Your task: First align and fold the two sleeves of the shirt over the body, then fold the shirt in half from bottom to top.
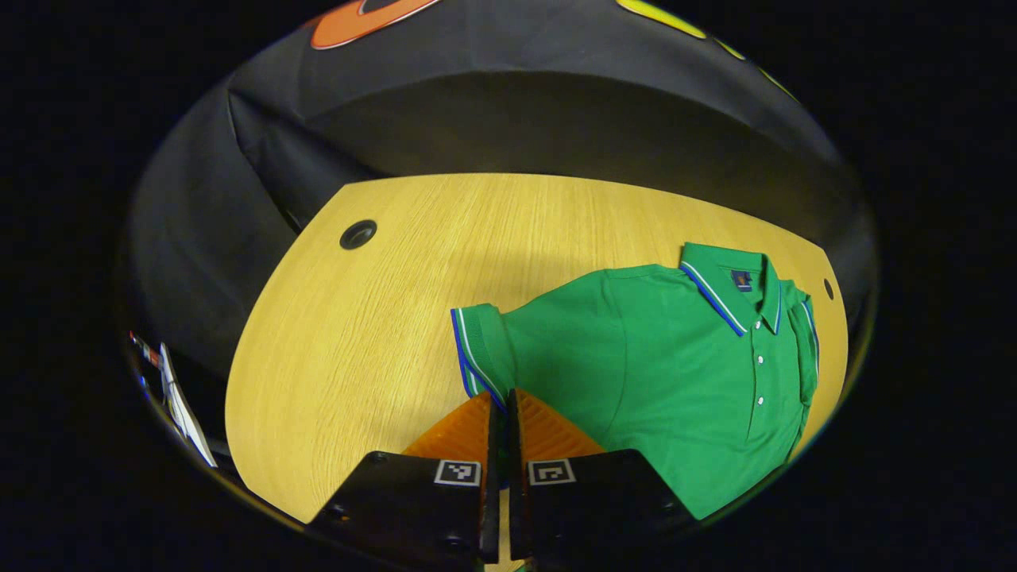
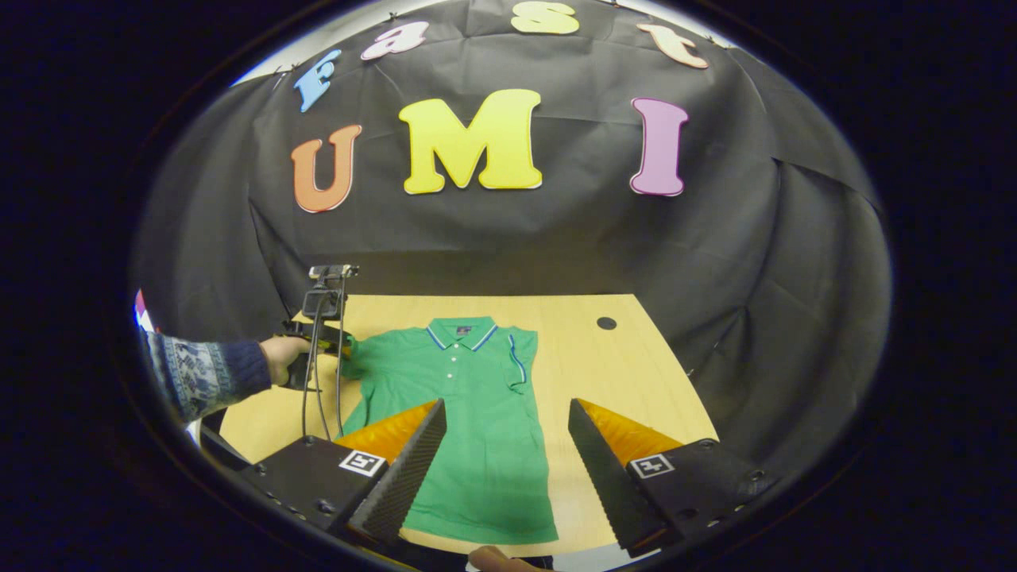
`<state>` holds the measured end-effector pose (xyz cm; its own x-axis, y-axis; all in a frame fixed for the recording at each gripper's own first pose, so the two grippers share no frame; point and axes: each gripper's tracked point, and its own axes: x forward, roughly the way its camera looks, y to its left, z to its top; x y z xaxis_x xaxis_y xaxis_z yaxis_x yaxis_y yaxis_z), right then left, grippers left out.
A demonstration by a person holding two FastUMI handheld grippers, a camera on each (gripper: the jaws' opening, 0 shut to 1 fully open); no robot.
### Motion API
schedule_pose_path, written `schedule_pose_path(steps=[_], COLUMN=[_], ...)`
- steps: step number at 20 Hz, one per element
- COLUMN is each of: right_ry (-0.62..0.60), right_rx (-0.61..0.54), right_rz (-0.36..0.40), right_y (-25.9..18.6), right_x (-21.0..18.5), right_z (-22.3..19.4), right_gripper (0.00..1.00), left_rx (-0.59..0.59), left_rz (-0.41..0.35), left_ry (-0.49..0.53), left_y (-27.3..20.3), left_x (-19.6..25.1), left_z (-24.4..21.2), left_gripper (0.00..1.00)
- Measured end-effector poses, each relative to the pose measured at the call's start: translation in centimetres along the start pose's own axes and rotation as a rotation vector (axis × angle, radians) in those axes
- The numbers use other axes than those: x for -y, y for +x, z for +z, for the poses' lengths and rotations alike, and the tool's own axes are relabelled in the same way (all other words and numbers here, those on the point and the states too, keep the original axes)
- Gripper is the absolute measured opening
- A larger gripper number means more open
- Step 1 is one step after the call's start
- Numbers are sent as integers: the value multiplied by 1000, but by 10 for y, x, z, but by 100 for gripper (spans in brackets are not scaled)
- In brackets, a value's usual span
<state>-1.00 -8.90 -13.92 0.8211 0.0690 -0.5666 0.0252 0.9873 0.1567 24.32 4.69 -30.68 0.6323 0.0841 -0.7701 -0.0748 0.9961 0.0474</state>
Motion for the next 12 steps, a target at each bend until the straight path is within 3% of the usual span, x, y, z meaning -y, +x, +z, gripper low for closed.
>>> schedule_pose_path(steps=[7, 12], right_ry=[30, 48], right_rx=[-20, -31], right_rz=[3, -16], right_y=[6, 7], right_x=[9, 25], right_z=[-8, -13], right_gripper=[96, 96], left_rx=[40, 27], left_rz=[-33, -59], left_ry=[167, 204], left_y=[-17, -19], left_x=[73, 123], left_z=[16, 10], left_gripper=[8, 9])
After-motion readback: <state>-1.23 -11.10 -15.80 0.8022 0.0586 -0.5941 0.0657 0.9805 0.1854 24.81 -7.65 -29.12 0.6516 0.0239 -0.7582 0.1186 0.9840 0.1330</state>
